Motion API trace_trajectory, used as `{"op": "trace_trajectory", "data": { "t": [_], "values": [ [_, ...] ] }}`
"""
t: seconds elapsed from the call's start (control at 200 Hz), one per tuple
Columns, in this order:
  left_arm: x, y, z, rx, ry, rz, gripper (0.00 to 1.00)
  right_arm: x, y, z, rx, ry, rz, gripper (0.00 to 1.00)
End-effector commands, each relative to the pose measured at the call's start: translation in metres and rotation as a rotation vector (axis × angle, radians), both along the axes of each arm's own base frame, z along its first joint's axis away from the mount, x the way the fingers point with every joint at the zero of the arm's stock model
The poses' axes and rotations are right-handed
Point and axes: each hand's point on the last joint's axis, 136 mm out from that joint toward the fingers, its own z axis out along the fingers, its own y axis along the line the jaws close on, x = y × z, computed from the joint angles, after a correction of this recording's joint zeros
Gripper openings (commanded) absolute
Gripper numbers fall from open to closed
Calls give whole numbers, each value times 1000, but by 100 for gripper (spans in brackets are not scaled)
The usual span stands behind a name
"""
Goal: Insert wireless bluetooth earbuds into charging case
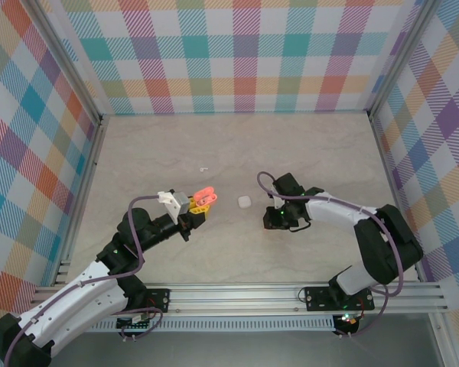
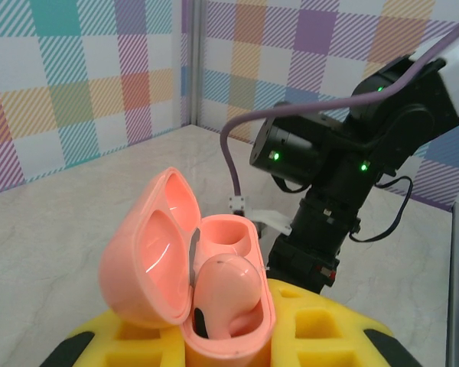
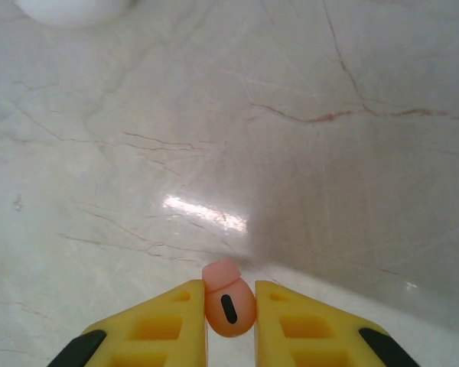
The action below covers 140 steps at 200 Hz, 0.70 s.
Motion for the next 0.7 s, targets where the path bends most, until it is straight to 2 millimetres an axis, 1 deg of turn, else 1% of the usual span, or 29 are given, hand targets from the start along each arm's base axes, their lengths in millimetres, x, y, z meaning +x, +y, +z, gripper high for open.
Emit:
{"op": "trace_trajectory", "data": {
  "t": [0.0,0.115,0.215,0.505,0.695],
  "values": [
    [-7,-4,12,-15,-22,-39,14,8,3,23,8,-76,35,18],
    [-8,-5,13,-18,-21,-44,14,11,0,38,-6,-118,51,17],
    [-8,-6,15,-18,-20,-52,14,14,0,57,-5,-169,80,17],
    [-9,-8,18,-24,-13,-62,13,25,8,129,44,-322,158,16],
    [-9,-12,19,-24,-5,-78,13,24,17,174,72,-433,236,16]
  ]
}}
